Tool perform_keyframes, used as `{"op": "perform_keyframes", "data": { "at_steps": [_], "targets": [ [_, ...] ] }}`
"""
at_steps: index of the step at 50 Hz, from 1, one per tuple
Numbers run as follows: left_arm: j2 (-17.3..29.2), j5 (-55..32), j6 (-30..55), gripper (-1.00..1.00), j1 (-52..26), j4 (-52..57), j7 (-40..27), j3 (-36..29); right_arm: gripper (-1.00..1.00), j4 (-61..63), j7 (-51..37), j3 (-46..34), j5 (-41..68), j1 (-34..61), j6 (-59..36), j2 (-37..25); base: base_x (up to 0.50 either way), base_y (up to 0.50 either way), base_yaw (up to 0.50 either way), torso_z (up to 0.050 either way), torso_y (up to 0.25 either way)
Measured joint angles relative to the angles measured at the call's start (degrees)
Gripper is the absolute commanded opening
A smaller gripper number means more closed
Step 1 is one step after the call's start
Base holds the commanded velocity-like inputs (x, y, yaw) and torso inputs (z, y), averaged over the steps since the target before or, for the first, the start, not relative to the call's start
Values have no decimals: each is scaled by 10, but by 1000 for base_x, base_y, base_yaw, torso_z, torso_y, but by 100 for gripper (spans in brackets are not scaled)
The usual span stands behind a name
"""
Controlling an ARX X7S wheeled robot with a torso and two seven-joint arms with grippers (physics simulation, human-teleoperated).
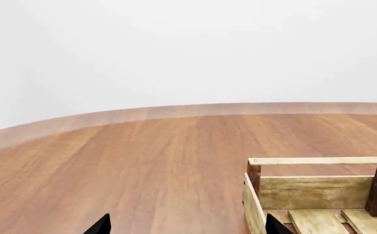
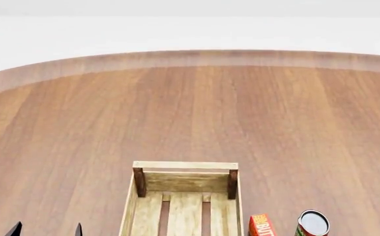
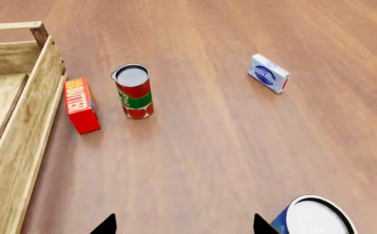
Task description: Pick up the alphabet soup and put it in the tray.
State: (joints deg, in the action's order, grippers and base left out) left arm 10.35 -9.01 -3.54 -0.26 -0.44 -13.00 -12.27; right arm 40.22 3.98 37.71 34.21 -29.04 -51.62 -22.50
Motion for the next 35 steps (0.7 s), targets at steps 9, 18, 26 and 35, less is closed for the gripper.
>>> {"op": "perform_keyframes", "data": {
  "at_steps": [9, 18, 26, 35],
  "targets": [
    [2, -2, 0, 100, -1, -1, -3, -3, 100, -1, 8, 28, 6, -19, 7, 5, 0, 0, 0, 0, 0],
    [4, -4, 0, 100, -1, -1, -5, -6, 100, 1, 13, 61, 17, -32, 7, 6, 0, 0, 0, 0, 0],
    [6, -6, 0, 100, -2, -1, -7, -8, 100, -2, 19, 89, 22, -43, 11, 9, 0, 0, 0, 0, 0],
    [8, -9, 0, 100, -2, -1, -9, -10, 100, -13, 26, 114, 24, -51, 22, 17, 0, 0, 0, 0, 0]
  ]
}}
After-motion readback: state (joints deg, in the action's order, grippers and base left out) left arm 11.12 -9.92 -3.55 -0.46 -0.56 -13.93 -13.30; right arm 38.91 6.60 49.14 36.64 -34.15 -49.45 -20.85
